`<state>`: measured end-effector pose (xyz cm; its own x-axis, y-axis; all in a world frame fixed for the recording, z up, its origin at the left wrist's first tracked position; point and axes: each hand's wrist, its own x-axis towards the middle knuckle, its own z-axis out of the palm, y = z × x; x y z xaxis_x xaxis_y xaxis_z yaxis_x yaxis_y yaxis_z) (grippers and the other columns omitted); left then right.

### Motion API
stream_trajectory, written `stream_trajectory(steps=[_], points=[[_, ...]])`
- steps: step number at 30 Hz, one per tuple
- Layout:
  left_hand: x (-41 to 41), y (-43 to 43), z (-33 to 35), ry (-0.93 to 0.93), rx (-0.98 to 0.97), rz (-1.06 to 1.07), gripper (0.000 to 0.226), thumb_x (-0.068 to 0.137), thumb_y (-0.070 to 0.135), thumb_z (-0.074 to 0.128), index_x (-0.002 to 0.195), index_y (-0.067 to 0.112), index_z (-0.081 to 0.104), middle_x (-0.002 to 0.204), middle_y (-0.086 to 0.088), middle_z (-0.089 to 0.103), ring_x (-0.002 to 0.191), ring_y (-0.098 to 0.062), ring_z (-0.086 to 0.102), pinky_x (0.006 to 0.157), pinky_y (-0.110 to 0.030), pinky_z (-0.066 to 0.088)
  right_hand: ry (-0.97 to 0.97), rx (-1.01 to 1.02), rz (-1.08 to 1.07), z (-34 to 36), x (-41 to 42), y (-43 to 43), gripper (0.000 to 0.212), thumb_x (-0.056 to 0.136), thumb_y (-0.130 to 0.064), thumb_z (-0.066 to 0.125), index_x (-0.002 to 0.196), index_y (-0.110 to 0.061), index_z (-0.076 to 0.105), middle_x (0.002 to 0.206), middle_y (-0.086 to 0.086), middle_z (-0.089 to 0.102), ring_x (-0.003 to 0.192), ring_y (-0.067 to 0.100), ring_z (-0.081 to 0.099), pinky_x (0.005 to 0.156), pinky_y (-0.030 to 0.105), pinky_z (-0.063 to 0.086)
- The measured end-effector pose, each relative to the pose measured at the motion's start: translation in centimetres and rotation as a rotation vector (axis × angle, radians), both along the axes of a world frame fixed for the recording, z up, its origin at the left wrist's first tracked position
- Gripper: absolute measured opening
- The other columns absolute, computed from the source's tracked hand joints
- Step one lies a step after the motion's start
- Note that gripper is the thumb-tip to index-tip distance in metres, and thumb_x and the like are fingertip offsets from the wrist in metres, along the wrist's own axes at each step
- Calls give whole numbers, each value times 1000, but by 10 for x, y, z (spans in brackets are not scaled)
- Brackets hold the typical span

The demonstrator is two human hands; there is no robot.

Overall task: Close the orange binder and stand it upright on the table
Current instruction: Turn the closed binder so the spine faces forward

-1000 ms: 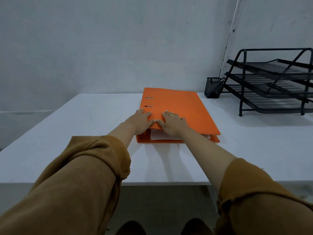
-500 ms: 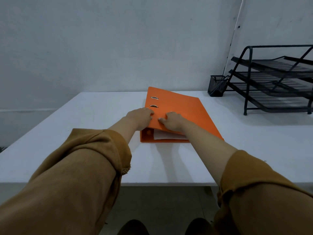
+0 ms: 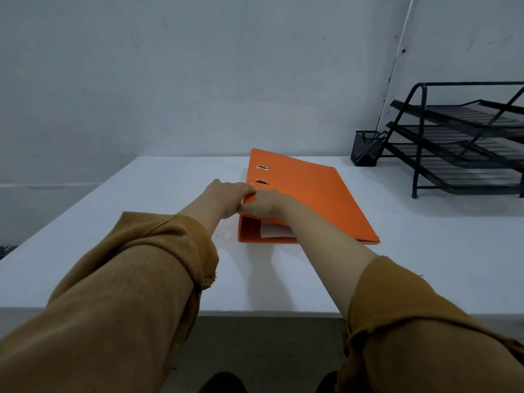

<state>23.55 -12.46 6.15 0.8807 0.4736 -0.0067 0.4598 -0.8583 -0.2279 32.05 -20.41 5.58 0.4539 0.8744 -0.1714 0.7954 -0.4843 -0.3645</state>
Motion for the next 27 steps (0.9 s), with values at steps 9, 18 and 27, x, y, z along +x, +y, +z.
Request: stream_trajectory(steps=[9, 18, 27], points=[[8, -14, 7, -81, 48, -150, 51, 95, 9, 37, 136, 40, 44, 139, 5, 50, 132, -22, 40, 108, -43, 27, -27, -210, 79, 28, 36, -40, 58, 78, -35, 66, 131, -18, 51, 120, 2, 55, 117, 27, 53, 103, 42, 43], [25, -30, -3, -299, -264, -139, 37, 93, 28, 49, 129, 31, 53, 139, 2, 51, 132, -23, 35, 110, -43, 23, -392, -157, -4, 23, 71, -76, 56, 86, -5, 47, 139, -23, 42, 139, 3, 50, 124, 26, 49, 88, 35, 44], [8, -2, -19, -196, -305, 135, 67, 92, 48, 43, 149, 23, 18, 157, -14, 17, 146, -33, 13, 119, -49, 12, -275, 16, 22, -18, 39, -41, 77, 89, -38, 55, 152, -25, 12, 160, 7, 14, 147, 31, 15, 114, 56, 16]])
